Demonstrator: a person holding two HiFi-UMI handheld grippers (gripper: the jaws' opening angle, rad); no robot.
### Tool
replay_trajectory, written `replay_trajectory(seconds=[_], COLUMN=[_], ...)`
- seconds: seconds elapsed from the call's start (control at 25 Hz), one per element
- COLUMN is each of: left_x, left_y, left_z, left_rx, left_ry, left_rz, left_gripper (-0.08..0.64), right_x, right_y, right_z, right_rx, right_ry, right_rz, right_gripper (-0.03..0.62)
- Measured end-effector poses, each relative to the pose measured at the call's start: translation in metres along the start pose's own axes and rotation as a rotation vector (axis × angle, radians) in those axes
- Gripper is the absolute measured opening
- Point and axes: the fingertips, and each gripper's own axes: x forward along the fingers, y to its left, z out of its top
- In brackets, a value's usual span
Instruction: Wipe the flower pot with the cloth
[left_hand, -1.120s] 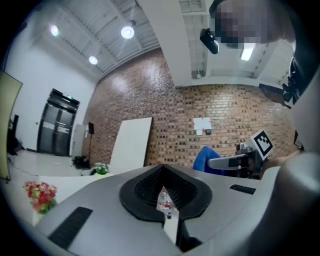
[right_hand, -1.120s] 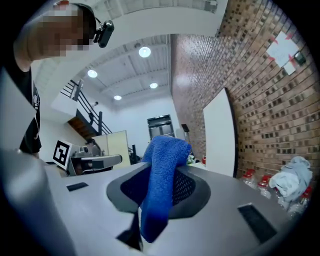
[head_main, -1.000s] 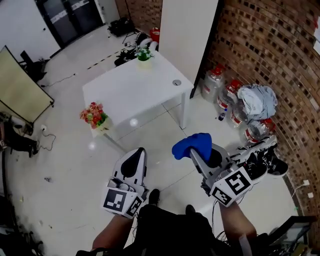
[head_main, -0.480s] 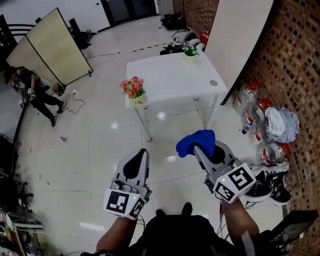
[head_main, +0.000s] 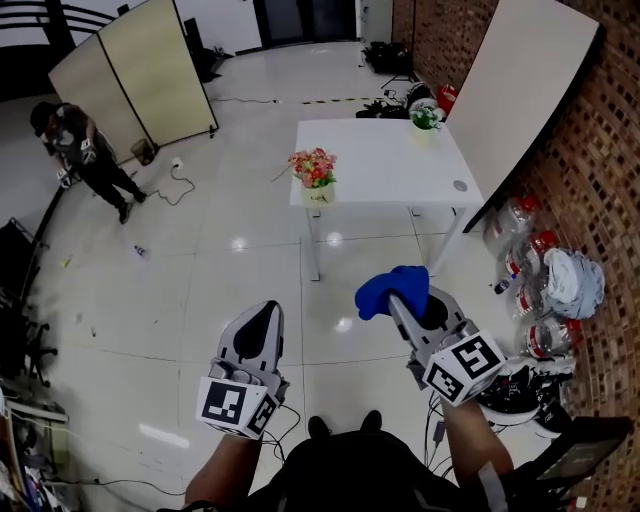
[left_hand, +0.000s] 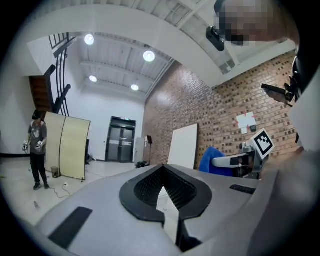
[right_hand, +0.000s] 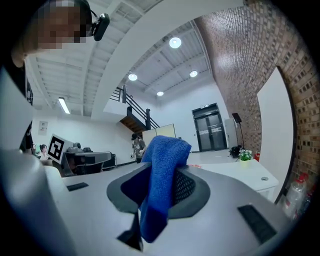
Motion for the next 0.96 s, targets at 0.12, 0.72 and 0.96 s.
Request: replay_trajectory(seconds=[0.12, 0.72, 0.96], left_x=[-0.010, -0.029, -0.033], left_y=[0.007, 0.020, 0.020], left_z=[0.000, 0.002, 0.003], left_rx=[-0.007, -0.025, -0.031], left_ry=[-0.005, -0.022, -0.018], left_rz=[0.007, 0.024, 0.021], left_gripper=[0.000, 0.000, 0.000], right_x=[0.005, 0.015, 0.014], right_y=[0.011, 0.028, 0.030], right_z=[0.002, 0.002, 0.004], right_rx=[0.003, -0.017, -0.015], right_ry=[-0.003, 0.002, 0.006], right_rz=[0.007, 0.011, 0.007], right_gripper=[0.078, 0.078, 0.078])
